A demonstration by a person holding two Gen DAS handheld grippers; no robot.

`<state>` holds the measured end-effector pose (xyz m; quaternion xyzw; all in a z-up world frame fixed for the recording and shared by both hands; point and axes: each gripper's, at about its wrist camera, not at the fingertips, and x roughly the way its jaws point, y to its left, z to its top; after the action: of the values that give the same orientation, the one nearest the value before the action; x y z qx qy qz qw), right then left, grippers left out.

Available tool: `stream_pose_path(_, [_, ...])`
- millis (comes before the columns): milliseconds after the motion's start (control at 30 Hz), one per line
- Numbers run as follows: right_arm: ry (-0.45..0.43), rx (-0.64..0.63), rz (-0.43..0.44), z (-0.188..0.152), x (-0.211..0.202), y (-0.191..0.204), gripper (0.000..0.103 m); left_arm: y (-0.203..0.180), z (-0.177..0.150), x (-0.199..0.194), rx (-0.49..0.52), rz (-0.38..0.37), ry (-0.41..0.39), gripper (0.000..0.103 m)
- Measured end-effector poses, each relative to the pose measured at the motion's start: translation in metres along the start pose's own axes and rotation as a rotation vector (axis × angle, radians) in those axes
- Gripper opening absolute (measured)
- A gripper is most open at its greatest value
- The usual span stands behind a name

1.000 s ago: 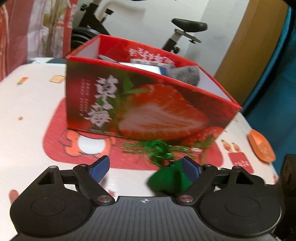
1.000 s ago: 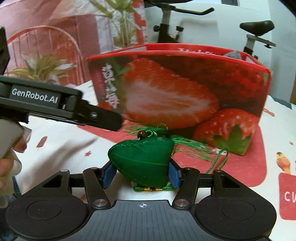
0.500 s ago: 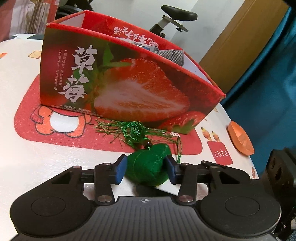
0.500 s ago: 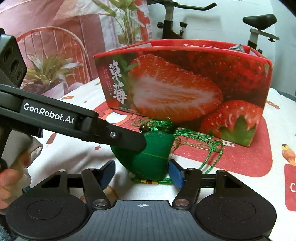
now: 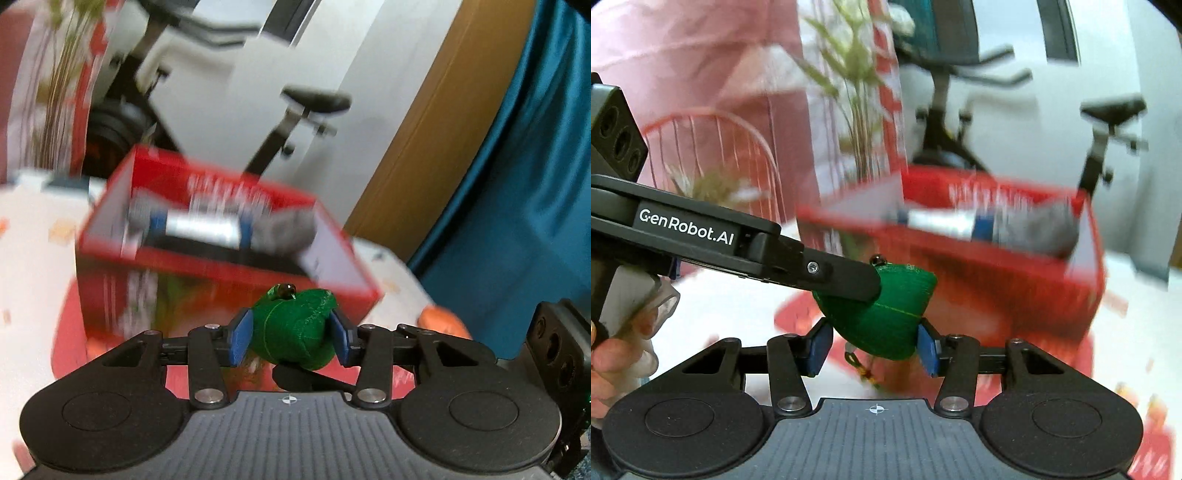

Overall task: Organize soft objects
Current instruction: 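Lift the green pouch with both grippers and carry it over the box, then lower the green pouch into the box and open both grippers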

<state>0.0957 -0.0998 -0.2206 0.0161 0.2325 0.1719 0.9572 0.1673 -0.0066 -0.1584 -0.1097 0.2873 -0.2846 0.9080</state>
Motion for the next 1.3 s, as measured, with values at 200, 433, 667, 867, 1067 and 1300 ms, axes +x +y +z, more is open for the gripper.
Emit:
stream_pose_path(200, [-0.129, -0.113, -0.028, 0.065, -0.014, -0.001, 0.045, -0.008, 0.056, 0.0, 0.011, -0.027, -0.076, 0.054])
stream_pose_path(433, [-0.227, -0.216, -0.077, 0.132, -0.004, -0.016, 0.045, -0.006, 0.11, 0.013, 0.004, -0.069, -0.16, 0.054])
stream_pose_path(667, [-0.236, -0.229, -0.104, 0.158, 0.018, -0.046, 0.046, 0.003, 0.126, 0.061, -0.026, -0.093, -0.093, 0.056])
stream_pose_path(867, [-0.128, -0.157, -0.095, 0.131, 0.045, -0.08, 0.046, 0.014, 0.109, 0.121, -0.037, -0.081, 0.03, 0.056])
stream_pose_path(1067, [-0.023, 0.001, -0.092, 0.1, 0.066, -0.11, 0.046, 0.024, 0.094, 0.166, -0.025, -0.046, 0.105, 0.056])
stream_pose_path(1300, [0.051, 0.083, -0.152, 0.08, 0.076, -0.13, 0.046, 0.038, 0.098, 0.179, 0.0, 0.047, 0.116, 0.06])
